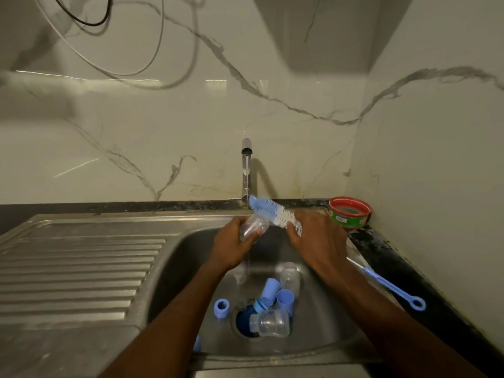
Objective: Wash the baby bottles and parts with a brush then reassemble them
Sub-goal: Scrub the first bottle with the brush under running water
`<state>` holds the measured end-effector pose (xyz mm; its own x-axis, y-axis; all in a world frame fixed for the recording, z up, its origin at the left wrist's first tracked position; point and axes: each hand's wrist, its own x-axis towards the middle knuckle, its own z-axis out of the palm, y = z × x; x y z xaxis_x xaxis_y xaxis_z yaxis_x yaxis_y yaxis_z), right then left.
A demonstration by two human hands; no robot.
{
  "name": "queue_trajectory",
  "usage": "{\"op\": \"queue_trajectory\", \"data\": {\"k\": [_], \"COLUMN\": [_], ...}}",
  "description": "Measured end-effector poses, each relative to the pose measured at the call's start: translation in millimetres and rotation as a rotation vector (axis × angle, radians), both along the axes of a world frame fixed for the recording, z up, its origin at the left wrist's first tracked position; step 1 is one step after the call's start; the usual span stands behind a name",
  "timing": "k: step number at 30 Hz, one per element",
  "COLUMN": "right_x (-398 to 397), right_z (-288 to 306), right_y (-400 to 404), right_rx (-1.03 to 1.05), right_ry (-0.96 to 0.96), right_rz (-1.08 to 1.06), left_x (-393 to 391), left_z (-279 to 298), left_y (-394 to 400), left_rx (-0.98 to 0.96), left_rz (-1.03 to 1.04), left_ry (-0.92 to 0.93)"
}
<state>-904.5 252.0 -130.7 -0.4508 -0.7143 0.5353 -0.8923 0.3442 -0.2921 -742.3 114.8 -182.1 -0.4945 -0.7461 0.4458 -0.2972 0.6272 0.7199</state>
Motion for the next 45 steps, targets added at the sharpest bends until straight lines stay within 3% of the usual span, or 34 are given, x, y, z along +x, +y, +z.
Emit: {"op": "queue_trajectory", "data": {"k": [6,11,15,17,19,23,24,25,27,30,32,36,38,41,43,45], "right_x": [9,12,16,18,21,14,12,11,11,12,10,4,7,11,9,5], "right_z": [9,5,5,5,9,10,9,7,4,4,6,5,3,2,3,3], "right_y": [-11,2,-1,-7,-6,5,6,6,1,-6,-5,2,1,-6,-7,-4], "right_rx": [0.036,0.043,-0.001,0.004,0.007,-0.015,-0.026,-0.034,-0.051,-0.076,-0.067,-0.029,0.001,-0.006,-0.029,-0.039], "right_ry": [0.144,0.153,0.113,0.183,0.218,0.132,0.103,0.060,-0.029,-0.033,-0.022,-0.032,-0.074,-0.122,-0.113,-0.085], "right_rz": [-0.029,0.032,0.071,0.051,0.029,-0.005,-0.007,0.003,0.051,0.086,0.080,0.054,0.071,0.063,0.051,0.064], "left_x": [-13,-4,-6,-15,-20,-15,-12,-10,-8,-15,-20,-15,-10,-12,-17,-19], "left_z": [-2,-2,1,-1,-5,-5,-5,-4,1,2,-1,-6,-8,-5,-5,-5], "left_y": [15,2,17,22,17,6,5,5,15,30,24,0,0,15,16,13], "left_rx": [-0.147,0.083,0.146,0.083,0.050,0.318,0.309,0.261,0.181,0.093,0.004,0.040,-0.052,-0.129,-0.131,-0.053], "left_rz": [-0.188,0.085,-0.199,-0.295,-0.256,0.020,0.051,0.016,-0.259,-0.556,-0.472,-0.001,-0.082,-0.422,-0.403,-0.256], "left_ry": [-0.222,-0.079,-0.079,-0.127,-0.096,0.106,0.120,0.122,0.139,0.075,0.079,0.171,0.132,-0.003,-0.027,0.005]}}
